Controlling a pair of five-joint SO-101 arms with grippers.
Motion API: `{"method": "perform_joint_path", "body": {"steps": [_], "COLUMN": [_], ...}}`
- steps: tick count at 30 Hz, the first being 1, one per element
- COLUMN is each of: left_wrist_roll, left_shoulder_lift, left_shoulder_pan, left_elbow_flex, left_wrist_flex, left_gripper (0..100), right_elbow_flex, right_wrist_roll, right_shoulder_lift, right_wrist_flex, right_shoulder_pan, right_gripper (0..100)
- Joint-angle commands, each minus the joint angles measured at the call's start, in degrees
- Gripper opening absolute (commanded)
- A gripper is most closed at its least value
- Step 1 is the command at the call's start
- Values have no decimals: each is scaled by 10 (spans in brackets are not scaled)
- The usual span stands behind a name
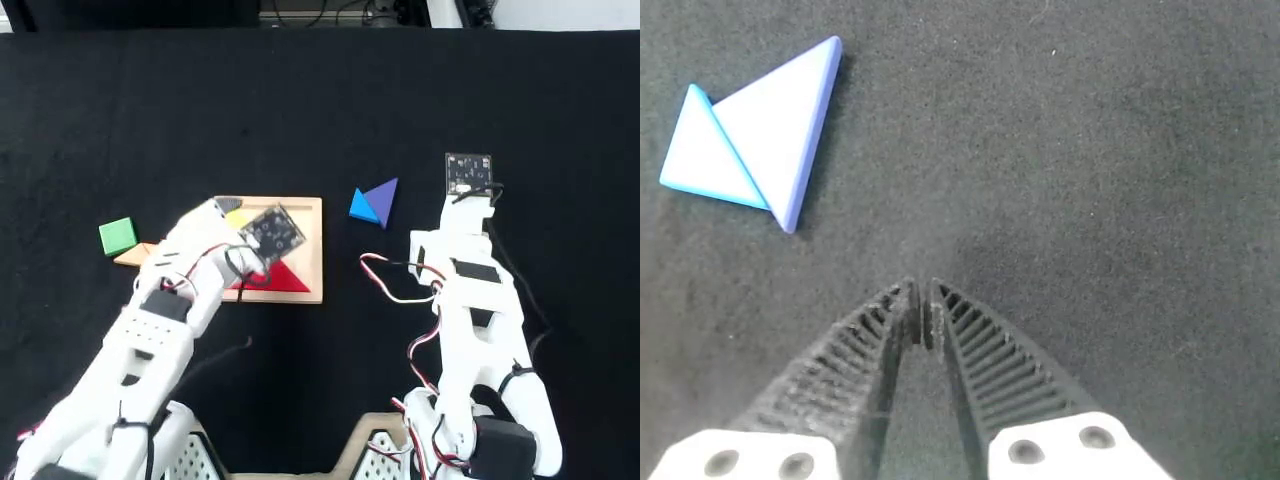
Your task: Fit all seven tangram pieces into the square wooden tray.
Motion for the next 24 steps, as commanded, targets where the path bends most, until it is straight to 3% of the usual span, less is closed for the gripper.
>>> {"method": "perform_joint_path", "body": {"steps": [1,5,9,15,20,24], "left_wrist_roll": [78,162,183,205,218,218], "left_shoulder_lift": [88,239,352,356,362,363], "left_shoulder_pan": [-1,-1,3,-6,-22,-22], "left_elbow_flex": [-82,-187,-234,-225,-233,-239], "left_wrist_flex": [-69,-69,-69,-69,-69,-48], "left_gripper": [191,191,191,181,22,50], "right_elbow_flex": [-18,-16,-16,-16,-16,-16], "right_wrist_roll": [-1,-1,-1,-1,-1,-1], "right_shoulder_lift": [-15,-15,-15,-15,-15,-15], "right_wrist_flex": [-11,-11,-11,-11,-11,-11], "right_shoulder_pan": [-3,-3,-3,-3,-3,-3], "right_gripper": [34,32,31,31,31,31]}}
